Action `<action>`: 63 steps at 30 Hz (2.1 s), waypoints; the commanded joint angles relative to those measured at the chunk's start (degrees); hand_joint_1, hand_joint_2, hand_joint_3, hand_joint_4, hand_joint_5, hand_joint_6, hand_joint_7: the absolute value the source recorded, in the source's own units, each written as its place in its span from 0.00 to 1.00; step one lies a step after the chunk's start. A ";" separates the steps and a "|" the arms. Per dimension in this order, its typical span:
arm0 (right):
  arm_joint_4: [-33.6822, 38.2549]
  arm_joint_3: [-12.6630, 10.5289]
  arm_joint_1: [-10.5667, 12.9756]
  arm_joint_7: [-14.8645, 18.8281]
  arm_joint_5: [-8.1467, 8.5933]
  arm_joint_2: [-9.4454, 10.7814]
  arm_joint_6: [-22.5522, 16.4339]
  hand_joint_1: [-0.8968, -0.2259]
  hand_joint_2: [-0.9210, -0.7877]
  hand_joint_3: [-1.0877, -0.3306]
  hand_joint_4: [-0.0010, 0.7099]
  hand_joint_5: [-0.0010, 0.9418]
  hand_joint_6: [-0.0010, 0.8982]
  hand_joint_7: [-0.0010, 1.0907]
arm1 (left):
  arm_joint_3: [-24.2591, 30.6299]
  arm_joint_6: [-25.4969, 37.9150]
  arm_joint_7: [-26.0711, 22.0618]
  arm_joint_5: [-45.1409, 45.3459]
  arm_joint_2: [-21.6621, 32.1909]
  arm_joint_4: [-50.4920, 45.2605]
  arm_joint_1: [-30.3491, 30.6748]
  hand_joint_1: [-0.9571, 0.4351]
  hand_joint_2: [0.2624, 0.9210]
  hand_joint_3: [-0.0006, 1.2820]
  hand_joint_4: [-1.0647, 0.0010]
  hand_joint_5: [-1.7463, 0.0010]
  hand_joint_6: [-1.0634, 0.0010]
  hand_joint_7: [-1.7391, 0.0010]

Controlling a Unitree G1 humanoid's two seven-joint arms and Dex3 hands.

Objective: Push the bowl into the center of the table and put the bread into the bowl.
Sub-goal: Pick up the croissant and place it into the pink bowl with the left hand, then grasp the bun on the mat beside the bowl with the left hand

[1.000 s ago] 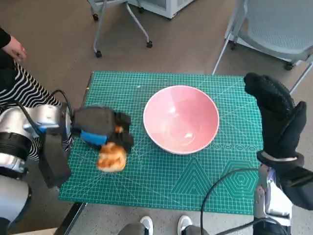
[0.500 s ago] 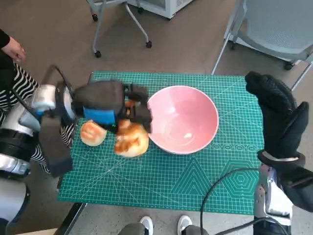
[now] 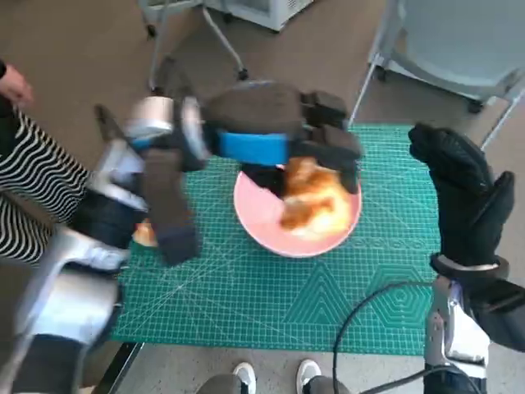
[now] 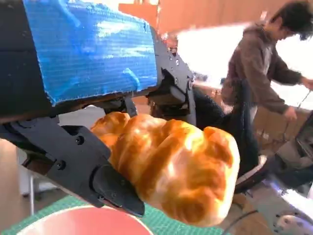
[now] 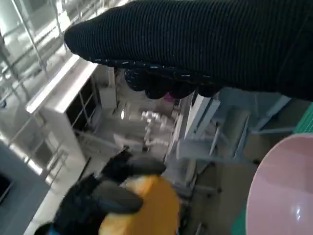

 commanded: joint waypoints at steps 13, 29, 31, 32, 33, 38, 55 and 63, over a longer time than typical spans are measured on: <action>0.05 0.06 1.86 0.09 0.16 -0.04 1.13 0.30 0.00 0.43 0.27 0.00 0.09 0.48 | 2.17 -1.43 8.23 14.41 -5.41 11.76 -1.51 0.69 1.00 0.08 0.46 0.33 0.39 0.29; -1.12 -0.10 2.55 -0.52 -0.11 0.32 1.67 0.30 0.00 0.43 0.26 0.00 0.10 0.49 | 2.39 3.57 3.44 16.41 -8.44 17.32 -1.51 0.44 1.00 0.20 0.55 0.73 0.57 0.17; -0.90 -0.25 2.45 -0.60 -0.16 0.31 1.48 0.30 0.00 0.43 0.26 0.00 0.10 0.49 | 2.38 6.58 1.02 16.34 -7.36 15.89 -1.23 0.48 0.86 0.14 0.74 0.83 0.74 0.47; -0.76 -0.30 2.40 -0.58 -0.12 0.31 1.39 0.30 0.00 0.43 0.26 0.00 0.09 0.49 | 2.54 7.03 0.56 16.26 -6.93 15.35 -1.05 0.48 0.83 0.10 0.80 0.89 0.78 0.61; -0.68 -0.32 2.36 -0.54 -0.08 0.31 1.35 0.30 0.00 0.43 0.26 0.00 0.09 0.49 | 2.73 7.06 0.45 16.18 -6.74 14.97 -0.88 0.48 0.82 0.08 0.82 0.91 0.79 0.67; -0.30 -0.37 2.14 -0.38 0.21 0.41 1.31 0.30 0.00 0.43 0.26 0.00 0.09 0.48 | 3.77 6.38 0.52 15.74 -5.36 12.82 -0.02 0.47 0.80 0.02 0.88 0.98 0.81 0.87; 1.43 0.42 0.83 0.07 0.27 1.28 0.95 0.29 0.00 0.43 0.26 0.00 0.09 0.49 | 11.74 3.15 -1.17 10.79 5.65 4.48 4.13 0.31 0.85 0.01 0.91 0.99 0.79 0.94; 2.04 0.59 0.50 0.72 0.50 1.46 0.72 0.29 0.00 0.43 0.26 0.00 0.09 0.49 | 15.92 6.20 -4.33 7.16 12.21 -1.05 6.86 0.33 0.86 0.01 0.89 0.99 0.77 0.94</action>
